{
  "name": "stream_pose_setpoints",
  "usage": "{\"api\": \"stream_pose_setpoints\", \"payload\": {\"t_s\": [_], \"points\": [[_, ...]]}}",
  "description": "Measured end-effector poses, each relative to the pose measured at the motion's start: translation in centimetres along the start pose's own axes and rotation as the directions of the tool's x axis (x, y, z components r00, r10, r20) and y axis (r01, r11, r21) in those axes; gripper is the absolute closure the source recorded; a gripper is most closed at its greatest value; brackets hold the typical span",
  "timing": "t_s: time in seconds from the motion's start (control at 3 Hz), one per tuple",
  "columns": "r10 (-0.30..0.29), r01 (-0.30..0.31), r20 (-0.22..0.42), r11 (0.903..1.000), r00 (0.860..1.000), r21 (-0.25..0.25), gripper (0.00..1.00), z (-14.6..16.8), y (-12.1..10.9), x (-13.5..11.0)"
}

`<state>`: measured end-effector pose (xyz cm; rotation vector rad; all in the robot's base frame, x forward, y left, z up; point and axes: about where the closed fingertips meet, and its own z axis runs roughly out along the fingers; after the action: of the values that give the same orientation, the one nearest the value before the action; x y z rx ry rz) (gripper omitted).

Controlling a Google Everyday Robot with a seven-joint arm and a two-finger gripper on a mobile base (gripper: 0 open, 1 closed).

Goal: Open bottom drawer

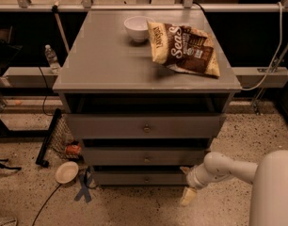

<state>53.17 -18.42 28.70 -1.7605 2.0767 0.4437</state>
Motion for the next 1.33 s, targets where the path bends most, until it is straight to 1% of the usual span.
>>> {"api": "stream_pose_setpoints", "payload": {"t_s": [0.33, 0.67, 1.0, 1.33], "points": [[-0.012, 0.012, -0.009, 0.9999, 1.0, -0.012, 0.0, 0.9, 0.2, 0.2], [-0.023, 0.023, -0.011, 0.9995, 1.0, -0.021, 0.0, 2.1, -0.2, 1.0], [-0.049, 0.049, -0.001, 0.9988, 0.999, 0.001, 0.0, 2.6, -1.3, 1.4], [-0.134, 0.135, -0.026, 0.9904, 0.991, 0.03, 0.0, 5.6, -2.6, 1.1]]}}
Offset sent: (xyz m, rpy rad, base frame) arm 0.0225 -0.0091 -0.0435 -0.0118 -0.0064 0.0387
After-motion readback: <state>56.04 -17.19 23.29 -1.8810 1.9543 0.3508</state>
